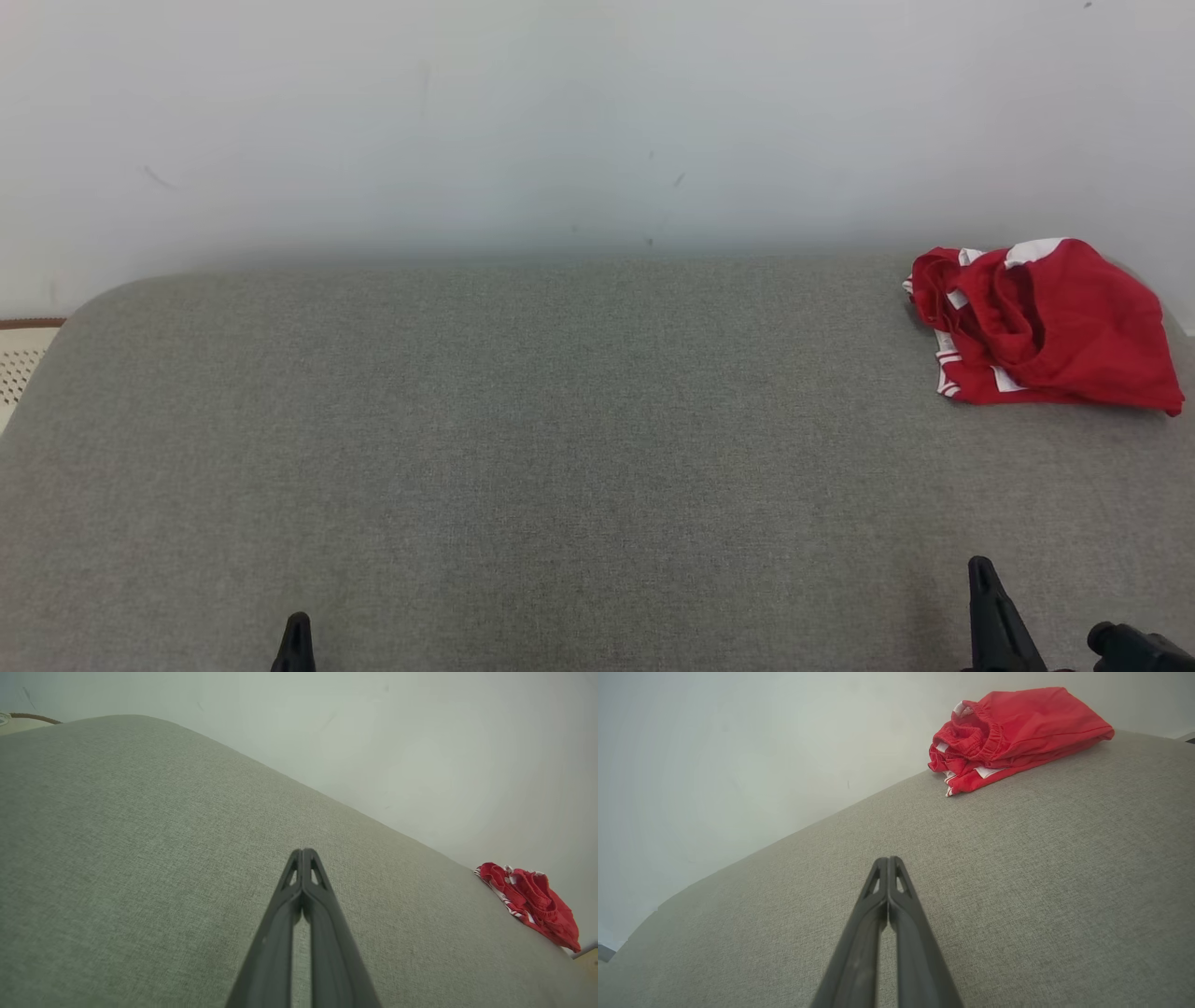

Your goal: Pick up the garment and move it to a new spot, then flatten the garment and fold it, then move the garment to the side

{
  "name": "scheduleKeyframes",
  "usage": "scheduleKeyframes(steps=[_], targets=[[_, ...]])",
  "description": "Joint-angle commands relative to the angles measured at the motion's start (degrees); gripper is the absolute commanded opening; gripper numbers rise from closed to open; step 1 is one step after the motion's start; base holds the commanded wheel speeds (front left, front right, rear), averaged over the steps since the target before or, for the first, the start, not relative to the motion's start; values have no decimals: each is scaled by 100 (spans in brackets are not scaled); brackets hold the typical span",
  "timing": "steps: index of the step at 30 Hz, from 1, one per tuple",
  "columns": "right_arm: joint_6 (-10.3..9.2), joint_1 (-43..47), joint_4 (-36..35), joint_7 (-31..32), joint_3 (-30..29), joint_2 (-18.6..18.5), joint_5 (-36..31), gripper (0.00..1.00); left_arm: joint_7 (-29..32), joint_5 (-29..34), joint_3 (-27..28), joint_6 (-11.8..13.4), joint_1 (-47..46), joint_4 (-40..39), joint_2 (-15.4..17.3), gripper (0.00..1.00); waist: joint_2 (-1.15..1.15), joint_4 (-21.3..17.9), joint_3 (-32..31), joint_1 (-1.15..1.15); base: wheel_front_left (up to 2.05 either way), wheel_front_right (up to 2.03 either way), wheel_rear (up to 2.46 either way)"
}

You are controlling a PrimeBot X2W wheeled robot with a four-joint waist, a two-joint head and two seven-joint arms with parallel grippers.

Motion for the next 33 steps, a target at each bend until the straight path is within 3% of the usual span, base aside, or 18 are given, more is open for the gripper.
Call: scheduleKeyframes(steps=[1,33], targets=[[0,-90,-109,41,-50,-60,184,0,11,-187,4,-30,-155,-36,27,0,-1,2,1,-1,0,0,0],[-1,-132,-144,775,-747,-59,3042,0,485,-2859,-148,-402,-589,483,39,0,-1,73,75,-1,0,0,0]])
